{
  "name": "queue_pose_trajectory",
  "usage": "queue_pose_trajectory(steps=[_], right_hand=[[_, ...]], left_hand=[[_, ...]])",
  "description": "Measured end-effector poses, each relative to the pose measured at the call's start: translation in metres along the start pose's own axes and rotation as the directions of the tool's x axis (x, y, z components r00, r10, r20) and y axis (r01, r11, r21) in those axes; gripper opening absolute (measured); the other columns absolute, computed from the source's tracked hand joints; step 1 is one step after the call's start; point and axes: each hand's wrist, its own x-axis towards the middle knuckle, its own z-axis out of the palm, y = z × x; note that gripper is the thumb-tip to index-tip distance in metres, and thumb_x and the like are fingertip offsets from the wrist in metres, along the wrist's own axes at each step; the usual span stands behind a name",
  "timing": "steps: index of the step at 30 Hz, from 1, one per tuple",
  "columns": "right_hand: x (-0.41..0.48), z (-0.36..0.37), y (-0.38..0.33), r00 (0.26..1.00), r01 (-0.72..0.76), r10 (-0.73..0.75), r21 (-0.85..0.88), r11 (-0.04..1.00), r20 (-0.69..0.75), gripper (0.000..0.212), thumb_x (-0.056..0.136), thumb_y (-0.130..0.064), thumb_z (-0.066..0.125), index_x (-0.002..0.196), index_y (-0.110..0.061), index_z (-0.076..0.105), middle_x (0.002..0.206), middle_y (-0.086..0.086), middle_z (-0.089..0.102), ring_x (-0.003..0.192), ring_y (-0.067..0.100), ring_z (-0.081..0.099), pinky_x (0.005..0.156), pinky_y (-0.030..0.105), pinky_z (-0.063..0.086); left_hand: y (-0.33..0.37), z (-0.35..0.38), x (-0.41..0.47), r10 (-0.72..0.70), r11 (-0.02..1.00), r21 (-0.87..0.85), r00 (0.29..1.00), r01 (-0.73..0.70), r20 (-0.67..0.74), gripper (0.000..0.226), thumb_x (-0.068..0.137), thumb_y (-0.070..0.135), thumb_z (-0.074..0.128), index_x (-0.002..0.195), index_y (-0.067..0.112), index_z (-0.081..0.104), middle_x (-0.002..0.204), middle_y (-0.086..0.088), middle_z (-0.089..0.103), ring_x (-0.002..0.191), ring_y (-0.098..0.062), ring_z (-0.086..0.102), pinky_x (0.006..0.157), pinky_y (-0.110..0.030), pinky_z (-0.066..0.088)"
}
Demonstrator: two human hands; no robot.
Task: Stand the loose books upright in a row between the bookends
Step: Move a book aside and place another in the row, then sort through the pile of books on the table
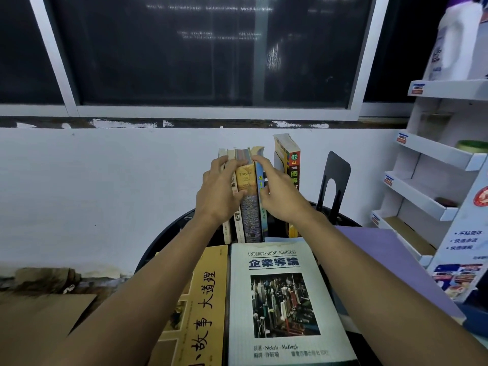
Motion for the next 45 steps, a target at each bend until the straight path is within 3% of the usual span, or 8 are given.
queue_pose_trajectory(steps=[3, 7, 11, 15, 24, 31, 36, 45], right_hand=[[-0.004, -0.006, -0.002, 0.999, -0.031, 0.03, 0.028, 0.999, 0.045, 0.081, 0.096, -0.001, 0.048, 0.156, -0.041, 0.013, 0.101, 0.009, 0.055, 0.08, 0.02, 0.058, 0.07, 0.041, 0.054], [-0.014, -0.014, -0.002, 0.998, -0.028, 0.028, -0.002, 1.0, 0.052, 0.08, 0.098, -0.011, 0.05, 0.154, -0.049, 0.007, 0.111, 0.01, 0.055, 0.09, 0.025, 0.062, 0.081, 0.053, 0.055], [-0.029, -0.022, -0.005, 0.999, -0.034, 0.034, -0.048, 0.998, 0.0, 0.077, 0.097, -0.019, 0.052, 0.155, -0.041, 0.006, 0.131, 0.007, 0.052, 0.113, 0.025, 0.056, 0.093, 0.05, 0.051], [-0.043, -0.032, -0.007, 0.999, -0.026, 0.021, -0.103, 0.994, -0.044, 0.066, 0.098, -0.024, 0.053, 0.155, -0.03, 0.019, 0.146, 0.003, 0.043, 0.125, 0.021, 0.05, 0.1, 0.047, 0.046], [-0.08, -0.039, -0.017, 0.999, 0.02, -0.016, -0.143, 0.99, 0.031, 0.046, 0.1, -0.028, 0.053, 0.144, -0.022, 0.041, 0.14, -0.005, 0.041, 0.126, 0.011, 0.044, 0.102, 0.032, 0.041], [-0.109, -0.028, -0.029, 0.993, -0.01, 0.025, -0.139, 0.99, 0.112, 0.042, 0.099, -0.036, 0.055, 0.139, -0.022, 0.049, 0.137, -0.007, 0.046, 0.129, 0.013, 0.045, 0.108, 0.04, 0.04], [-0.128, 0.003, -0.056, 0.976, 0.023, -0.002, -0.092, 0.995, 0.22, 0.045, 0.1, -0.042, 0.054, 0.14, -0.021, 0.05, 0.139, -0.007, 0.049, 0.132, 0.011, 0.043, 0.107, 0.038, 0.042], [-0.131, 0.052, -0.082, 0.923, 0.029, 0.042, -0.178, 0.984, 0.382, 0.058, 0.096, -0.054, 0.054, 0.145, -0.025, 0.044, 0.137, -0.008, 0.047, 0.133, 0.015, 0.038, 0.107, 0.044, 0.039]], left_hand=[[0.0, -0.003, -0.001, 0.003, 1.0, 0.016, 1.0, -0.003, 0.018, 0.069, 0.088, 0.021, 0.077, 0.144, 0.045, 0.044, 0.159, 0.003, 0.026, 0.141, -0.028, 0.034, 0.099, -0.052, 0.049], [-0.001, -0.006, -0.002, 0.007, 1.0, -0.007, 0.999, -0.006, 0.047, 0.072, 0.089, 0.017, 0.076, 0.147, 0.043, 0.043, 0.16, -0.003, 0.022, 0.145, -0.032, 0.029, 0.111, -0.052, 0.041], [0.0, -0.011, -0.003, -0.005, 1.0, -0.016, 0.997, 0.007, 0.081, 0.075, 0.088, 0.014, 0.077, 0.149, 0.039, 0.043, 0.16, -0.008, 0.021, 0.147, -0.036, 0.026, 0.118, -0.046, 0.031], [-0.002, -0.019, -0.006, 0.001, 1.0, 0.001, 0.995, -0.001, 0.097, 0.076, 0.086, 0.016, 0.079, 0.149, 0.04, 0.042, 0.16, -0.009, 0.022, 0.147, -0.035, 0.031, 0.119, -0.051, 0.034], [0.002, -0.046, -0.032, 0.0, 0.999, 0.034, 0.997, -0.002, 0.071, 0.078, 0.09, 0.028, 0.076, 0.154, 0.035, 0.033, 0.163, -0.002, 0.021, 0.147, -0.029, 0.031, 0.113, -0.055, 0.04], [-0.003, -0.066, -0.072, -0.004, 0.992, 0.122, 0.988, -0.014, 0.153, 0.067, 0.091, 0.035, 0.074, 0.15, 0.032, 0.042, 0.158, 0.0, 0.033, 0.145, -0.022, 0.035, 0.114, -0.043, 0.039], [-0.028, -0.081, -0.115, -0.133, 0.983, 0.161, 0.952, 0.09, 0.277, 0.059, 0.09, 0.039, 0.075, 0.143, 0.026, 0.052, 0.145, -0.002, 0.05, 0.125, -0.02, 0.055, 0.1, -0.031, 0.047], [-0.076, -0.101, -0.162, -0.328, 0.936, 0.26, 0.859, 0.238, 0.393, 0.071, 0.085, 0.057, 0.072, 0.145, 0.024, 0.051, 0.138, 0.0, 0.06, 0.121, -0.02, 0.059, 0.103, -0.037, 0.049]])
